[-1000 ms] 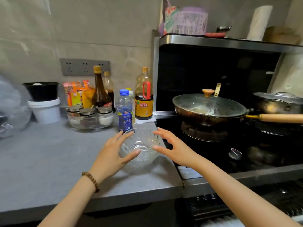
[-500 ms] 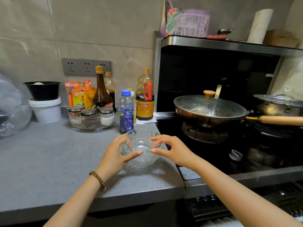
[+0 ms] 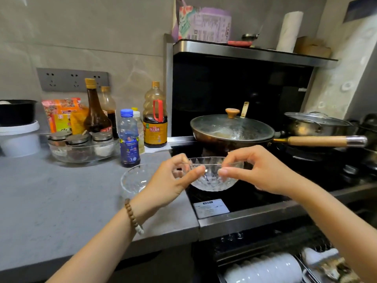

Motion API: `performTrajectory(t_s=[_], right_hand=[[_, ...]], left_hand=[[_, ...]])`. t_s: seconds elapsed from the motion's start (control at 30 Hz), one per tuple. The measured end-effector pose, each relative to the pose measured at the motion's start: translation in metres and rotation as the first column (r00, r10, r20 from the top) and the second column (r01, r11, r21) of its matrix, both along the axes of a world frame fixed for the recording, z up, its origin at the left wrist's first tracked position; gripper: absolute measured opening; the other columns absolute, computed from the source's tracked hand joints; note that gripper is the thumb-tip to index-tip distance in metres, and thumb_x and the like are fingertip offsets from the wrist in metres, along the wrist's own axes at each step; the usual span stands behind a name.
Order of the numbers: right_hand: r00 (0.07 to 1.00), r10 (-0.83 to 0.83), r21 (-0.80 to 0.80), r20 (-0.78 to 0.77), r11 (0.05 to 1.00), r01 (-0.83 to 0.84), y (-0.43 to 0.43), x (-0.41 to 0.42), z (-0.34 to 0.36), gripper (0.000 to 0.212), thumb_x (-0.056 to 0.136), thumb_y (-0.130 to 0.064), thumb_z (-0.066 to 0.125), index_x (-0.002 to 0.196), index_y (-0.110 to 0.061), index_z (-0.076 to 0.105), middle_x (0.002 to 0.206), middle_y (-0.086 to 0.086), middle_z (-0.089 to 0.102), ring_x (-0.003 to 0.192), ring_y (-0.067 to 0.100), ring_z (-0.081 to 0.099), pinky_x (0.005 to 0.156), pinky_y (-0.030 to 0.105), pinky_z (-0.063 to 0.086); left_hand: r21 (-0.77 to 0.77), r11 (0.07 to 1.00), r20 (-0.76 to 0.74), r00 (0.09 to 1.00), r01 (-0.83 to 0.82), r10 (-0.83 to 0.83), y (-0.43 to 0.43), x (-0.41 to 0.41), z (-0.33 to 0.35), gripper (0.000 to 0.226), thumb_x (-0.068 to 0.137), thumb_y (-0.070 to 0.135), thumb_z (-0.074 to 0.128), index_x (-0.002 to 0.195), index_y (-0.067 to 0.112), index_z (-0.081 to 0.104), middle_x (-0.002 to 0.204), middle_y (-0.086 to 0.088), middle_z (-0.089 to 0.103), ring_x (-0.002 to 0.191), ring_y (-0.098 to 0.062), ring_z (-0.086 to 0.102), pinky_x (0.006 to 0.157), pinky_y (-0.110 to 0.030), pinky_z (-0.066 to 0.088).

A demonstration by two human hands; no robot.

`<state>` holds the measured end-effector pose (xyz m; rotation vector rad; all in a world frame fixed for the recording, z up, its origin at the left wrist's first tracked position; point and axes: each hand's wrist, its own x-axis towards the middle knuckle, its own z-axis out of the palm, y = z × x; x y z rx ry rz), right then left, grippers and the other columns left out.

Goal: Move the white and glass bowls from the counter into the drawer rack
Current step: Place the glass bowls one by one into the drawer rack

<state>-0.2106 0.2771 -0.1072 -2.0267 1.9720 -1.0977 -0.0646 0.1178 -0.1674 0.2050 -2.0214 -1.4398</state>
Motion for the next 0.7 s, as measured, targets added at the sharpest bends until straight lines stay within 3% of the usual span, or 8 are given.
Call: performTrajectory(t_s=[0.2,0.27,0.37,0.43,0.5,0.6,0.7], right_hand=[[0.98,-0.066,0.161,0.188,0.986,0.036,0.083,-0.043,-0.025,0.026,0.08,-0.044,0.064,0.084,-0.02,0.074,0.083,0.001,0.075,0.078,0.012,0.071,0.075,0.02,0.054],[0.956,-0.125,0.221,0.265,0.973,0.066,0.109,-0.058,-0.04,0.026,0.081,-0.042,0.064,0.086,-0.019,0.073,0.084,0.003,0.076,0.078,0.017,0.072,0.074,0.021,0.054],[0.907,-0.222,0.296,0.358,0.948,0.115,0.143,-0.078,-0.067,0.024,0.082,-0.038,0.063,0.089,-0.017,0.072,0.085,0.005,0.076,0.077,0.024,0.072,0.073,0.023,0.055],[0.876,-0.278,0.332,0.394,0.932,0.147,0.162,-0.09,-0.086,0.025,0.082,-0.038,0.064,0.09,-0.016,0.072,0.087,0.007,0.076,0.079,0.027,0.072,0.075,0.026,0.056],[0.834,-0.338,0.357,0.436,0.916,0.184,0.177,-0.1,-0.106,0.028,0.081,-0.035,0.064,0.091,-0.011,0.071,0.087,0.009,0.076,0.08,0.026,0.072,0.072,0.024,0.055],[0.754,-0.411,0.394,0.512,0.893,0.22,0.19,-0.114,-0.138,0.026,0.082,-0.03,0.063,0.091,-0.007,0.072,0.086,0.008,0.076,0.075,0.016,0.071,0.066,0.017,0.053],[0.639,-0.505,0.449,0.581,0.853,0.266,0.196,-0.13,-0.17,0.026,0.085,-0.03,0.061,0.091,-0.007,0.072,0.081,0.001,0.076,0.067,0.006,0.068,0.062,0.014,0.052]], left_hand=[[0.135,0.964,0.116,0.963,0.229,-0.245,0.066,-0.066,-0.03,0.051,0.059,0.062,0.062,0.07,0.015,0.047,0.07,0.013,0.067,0.072,0.0,0.063,0.069,-0.021,0.053],[0.18,0.943,0.142,0.941,0.28,-0.306,0.089,-0.088,-0.045,0.053,0.06,0.06,0.062,0.074,0.011,0.049,0.075,0.008,0.068,0.075,-0.003,0.063,0.069,-0.023,0.055],[0.266,0.903,0.185,0.902,0.336,-0.39,0.12,-0.118,-0.072,0.064,0.057,0.065,0.062,0.079,0.006,0.049,0.085,-0.007,0.063,0.083,-0.014,0.062,0.079,-0.037,0.058],[0.311,0.884,0.229,0.875,0.35,-0.427,0.137,-0.135,-0.091,0.07,0.055,0.07,0.061,0.086,0.007,0.056,0.087,-0.003,0.065,0.083,-0.013,0.065,0.075,-0.032,0.059],[0.328,0.879,0.268,0.858,0.346,-0.437,0.151,-0.151,-0.111,0.058,0.061,0.07,0.059,0.091,0.02,0.064,0.086,0.004,0.068,0.084,-0.012,0.067,0.074,-0.031,0.059],[0.403,0.871,0.316,0.85,0.282,-0.421,0.167,-0.173,-0.145,0.031,0.08,0.058,0.055,0.1,0.034,0.061,0.086,0.009,0.068,0.076,-0.006,0.066,0.069,-0.027,0.057],[0.44,0.873,0.391,0.831,0.209,-0.395,0.181,-0.189,-0.182,0.042,0.089,0.052,0.049,0.123,0.028,0.049,0.102,0.006,0.067,0.091,-0.008,0.064,0.07,-0.021,0.053]])
